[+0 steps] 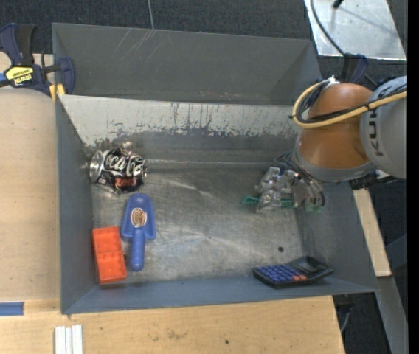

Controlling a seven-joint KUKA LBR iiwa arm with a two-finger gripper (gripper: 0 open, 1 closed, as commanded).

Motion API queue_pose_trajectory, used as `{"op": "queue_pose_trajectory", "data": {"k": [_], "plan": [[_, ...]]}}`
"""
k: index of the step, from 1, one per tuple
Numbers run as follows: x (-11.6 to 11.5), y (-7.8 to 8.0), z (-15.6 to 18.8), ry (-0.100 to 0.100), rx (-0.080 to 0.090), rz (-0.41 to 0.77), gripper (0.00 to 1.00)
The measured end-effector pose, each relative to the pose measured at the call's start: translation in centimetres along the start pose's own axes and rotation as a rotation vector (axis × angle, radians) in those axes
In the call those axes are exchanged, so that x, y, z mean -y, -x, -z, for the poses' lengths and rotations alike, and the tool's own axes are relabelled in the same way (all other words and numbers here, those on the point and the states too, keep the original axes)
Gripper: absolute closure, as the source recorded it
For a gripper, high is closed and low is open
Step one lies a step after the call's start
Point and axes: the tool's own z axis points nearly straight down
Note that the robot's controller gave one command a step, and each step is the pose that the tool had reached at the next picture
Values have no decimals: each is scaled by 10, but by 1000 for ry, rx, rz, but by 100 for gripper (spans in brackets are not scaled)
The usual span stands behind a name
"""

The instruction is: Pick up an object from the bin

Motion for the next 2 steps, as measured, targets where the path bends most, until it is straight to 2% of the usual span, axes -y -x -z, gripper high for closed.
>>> {"op": "queue_pose_trajectory", "data": {"k": [1,2], "plan": [[0,-1,3,0,-6,0,100],[0,-3,15,-1,-23,2,100]]}}
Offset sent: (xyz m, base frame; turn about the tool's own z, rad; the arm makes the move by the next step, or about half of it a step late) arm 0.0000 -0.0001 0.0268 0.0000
